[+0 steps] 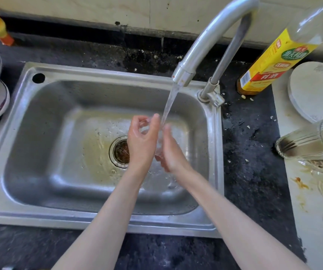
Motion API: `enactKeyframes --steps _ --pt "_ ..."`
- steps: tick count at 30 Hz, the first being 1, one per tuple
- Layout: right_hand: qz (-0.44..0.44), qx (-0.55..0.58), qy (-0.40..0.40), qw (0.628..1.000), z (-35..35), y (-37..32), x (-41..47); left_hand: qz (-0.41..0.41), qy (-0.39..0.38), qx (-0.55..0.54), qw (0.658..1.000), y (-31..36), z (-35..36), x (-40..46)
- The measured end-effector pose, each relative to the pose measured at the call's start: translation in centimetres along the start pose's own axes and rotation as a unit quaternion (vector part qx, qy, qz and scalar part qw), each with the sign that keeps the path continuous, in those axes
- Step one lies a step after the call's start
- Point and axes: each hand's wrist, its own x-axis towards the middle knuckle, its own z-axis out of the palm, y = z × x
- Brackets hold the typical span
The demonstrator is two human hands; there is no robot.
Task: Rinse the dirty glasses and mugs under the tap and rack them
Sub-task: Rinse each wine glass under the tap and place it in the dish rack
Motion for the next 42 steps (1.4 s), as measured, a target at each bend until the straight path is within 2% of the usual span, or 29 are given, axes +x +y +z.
enactKeyframes --steps 2,3,5,7,8,10,11,12,13,14,15,16,17,18,19,21,23,25,27,28,29,31,32,34,36,37,38,40,42 --pt "-0.078 -0.099 0.084 0.988 0.7 0.5 0.3 0.003 0.059 0.015 0.998 0.4 0.6 -0.2" --pt "-0.092 -0.079 0.076 0.990 0.6 0.7 0.4 0.008 0.056 0.014 0.998 0.4 0.5 -0.1" --pt "-0.023 0.046 -0.014 0.999 -0.3 0.0 -0.1 -0.013 -0.012 -0.027 0.999 0.2 -0.2 0.2" --pt "0.081 0.172 -0.118 0.975 -1.3 -0.7 -0.7 -0.029 -0.105 -0.083 0.991 0.2 -1.0 0.6" --pt "0.099 0.207 -0.144 0.963 -1.6 -0.9 -0.9 -0.025 -0.128 -0.094 0.987 0.4 -1.1 0.7" --pt "0.114 0.240 -0.141 0.954 -1.2 -1.3 -0.6 -0.020 -0.115 -0.093 0.989 0.5 -0.8 0.9" --pt "0.101 0.206 -0.099 0.968 -0.8 -1.3 -0.3 -0.015 -0.086 -0.077 0.993 0.7 -0.4 0.8" --pt "0.065 0.112 -0.035 0.991 -0.3 -1.3 -0.2 -0.014 -0.046 -0.059 0.997 0.9 0.1 0.5" --pt "0.015 -0.009 0.051 0.999 0.2 -1.3 -0.1 -0.020 0.000 -0.046 0.999 1.0 0.6 0.3" --pt "-0.033 -0.100 0.117 0.988 0.5 -1.2 -0.3 -0.037 0.034 -0.053 0.997 1.2 1.0 0.1" --pt "-0.063 -0.127 0.163 0.976 0.5 -1.1 -0.4 -0.053 0.047 -0.061 0.996 1.2 1.2 0.2" --pt "-0.091 -0.120 0.171 0.974 0.6 -0.8 -0.2 -0.060 0.039 -0.054 0.996 1.2 1.0 0.3" --pt "-0.096 -0.082 0.153 0.980 0.5 -0.8 -0.1 -0.062 0.012 -0.039 0.997 1.1 0.8 0.7" --pt "-0.060 -0.008 0.113 0.992 0.2 -1.0 -0.1 -0.070 -0.025 -0.030 0.997 1.0 0.4 1.1" --pt "-0.002 0.065 0.059 0.996 -0.2 -1.2 0.0 -0.079 -0.067 -0.034 0.994 0.8 -0.2 1.6" --pt "0.101 0.157 -0.062 0.980 -1.1 -1.9 -0.4 -0.090 -0.138 -0.083 0.983 0.5 -1.2 2.1" --pt "0.115 0.175 -0.143 0.967 -1.6 -2.1 -0.6 -0.077 -0.177 -0.137 0.972 0.3 -1.6 2.3" --pt "0.123 0.179 -0.157 0.963 -1.7 -2.4 -0.6 -0.087 -0.176 -0.159 0.968 0.5 -1.5 2.3" --pt "0.110 0.184 -0.105 0.971 -1.0 -2.2 -0.6 -0.100 -0.133 -0.150 0.975 0.5 -1.0 2.1" --pt "0.070 0.127 -0.052 0.988 -0.6 -1.9 -0.5 -0.108 -0.103 -0.128 0.980 0.6 -0.7 2.0" --pt "0.019 0.025 0.024 0.999 -0.1 -1.8 -0.7 -0.115 -0.067 -0.098 0.986 0.7 -0.4 1.8" --pt "-0.089 -0.153 0.150 0.973 0.7 -1.1 -0.5 -0.121 -0.020 -0.046 0.991 0.9 0.1 1.4" --pt "-0.105 -0.161 0.172 0.966 0.7 -0.9 -0.4 -0.108 -0.019 -0.034 0.993 1.0 0.1 1.4" --pt "-0.114 -0.079 0.135 0.981 0.4 -0.7 -0.1 -0.085 -0.053 -0.048 0.994 0.7 -0.1 1.7" --pt "0.009 0.101 -0.008 0.995 0.0 -1.5 -0.4 -0.097 -0.094 -0.122 0.983 0.2 -0.7 1.9" --pt "0.067 0.198 -0.087 0.974 -0.3 -2.1 -0.7 -0.115 -0.110 -0.162 0.974 0.0 -1.0 2.0" --pt "0.095 0.245 -0.130 0.956 -0.7 -2.2 -0.6 -0.122 -0.119 -0.182 0.968 -0.1 -1.2 2.0" --pt "0.099 0.240 -0.145 0.955 -0.8 -2.3 -0.2 -0.101 -0.095 -0.152 0.979 0.0 -1.1 2.0" --pt "0.052 0.109 -0.055 0.991 -0.3 -2.3 -0.2 -0.054 -0.051 -0.050 0.996 0.1 -0.7 1.9"
